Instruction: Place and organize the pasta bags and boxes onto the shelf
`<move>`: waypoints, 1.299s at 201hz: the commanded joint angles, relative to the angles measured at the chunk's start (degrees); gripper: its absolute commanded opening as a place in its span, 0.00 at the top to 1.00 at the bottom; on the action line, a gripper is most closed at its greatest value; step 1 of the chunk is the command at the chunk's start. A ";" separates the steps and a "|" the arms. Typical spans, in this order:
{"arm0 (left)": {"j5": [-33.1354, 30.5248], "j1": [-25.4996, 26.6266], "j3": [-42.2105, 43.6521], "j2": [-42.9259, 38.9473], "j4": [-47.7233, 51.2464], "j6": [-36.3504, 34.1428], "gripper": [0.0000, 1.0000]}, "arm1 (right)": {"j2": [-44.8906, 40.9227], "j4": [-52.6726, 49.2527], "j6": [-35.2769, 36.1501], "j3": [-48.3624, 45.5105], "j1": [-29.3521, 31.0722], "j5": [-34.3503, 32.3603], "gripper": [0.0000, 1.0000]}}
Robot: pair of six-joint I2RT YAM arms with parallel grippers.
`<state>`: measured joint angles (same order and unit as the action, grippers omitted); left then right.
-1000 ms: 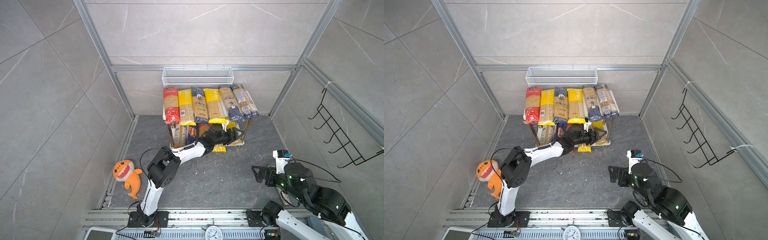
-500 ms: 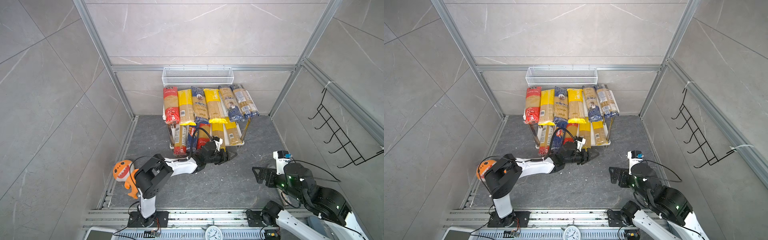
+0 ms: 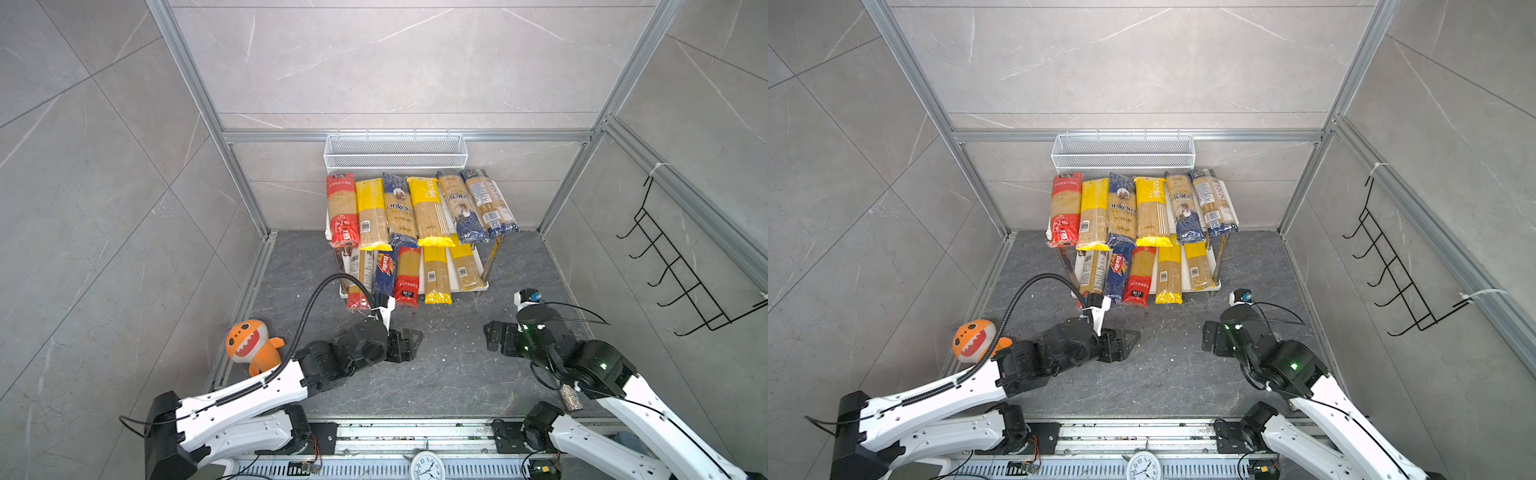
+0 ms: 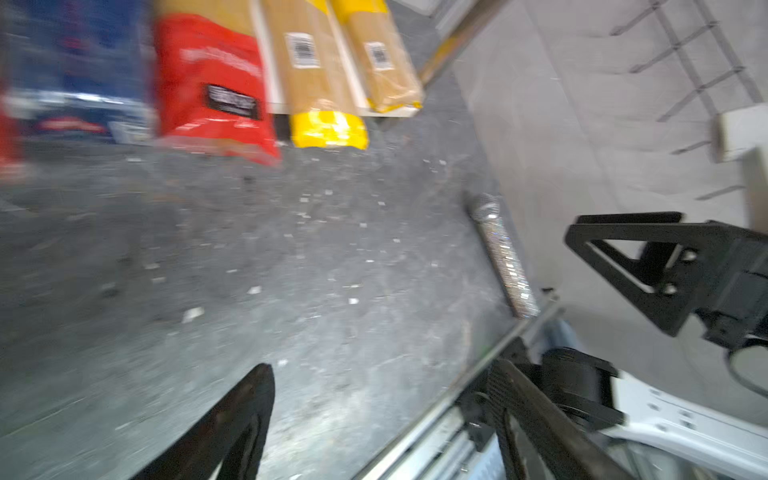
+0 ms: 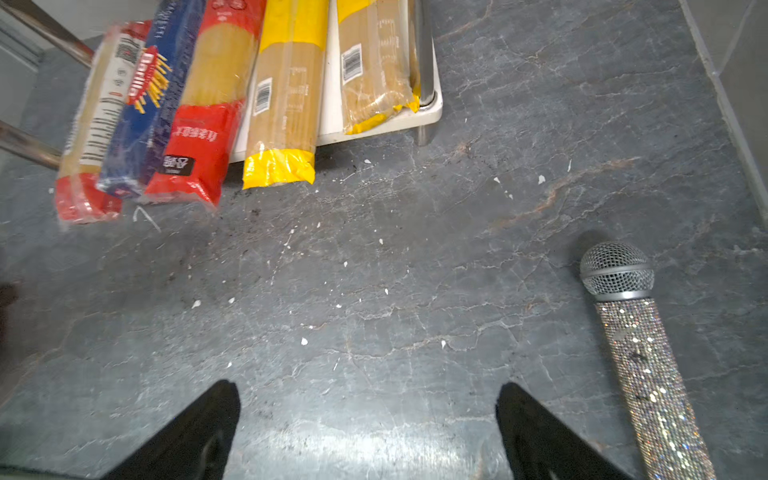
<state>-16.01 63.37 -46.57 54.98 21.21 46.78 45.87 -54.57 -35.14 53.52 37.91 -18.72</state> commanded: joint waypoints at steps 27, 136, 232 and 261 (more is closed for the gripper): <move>-25.69 -0.44 0.24 -4.82 22.10 -2.12 0.08 | 8.28 10.55 0.10 -5.22 0.00 -10.76 0.00; -12.76 -33.27 13.52 -7.24 -3.75 -23.95 0.05 | 14.12 28.83 7.53 -14.03 -8.26 -22.74 0.00; -5.40 -56.40 22.79 0.90 -33.69 -36.53 0.05 | -1.48 44.81 15.16 -26.05 -15.42 -24.96 0.00; -2.47 -62.61 28.10 2.50 -43.14 -36.95 0.04 | 1.07 50.87 17.69 -25.84 -21.27 -22.42 0.00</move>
<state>-22.31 4.40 -21.37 56.66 -8.60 12.34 45.19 -10.85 -20.86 28.67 20.51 -43.07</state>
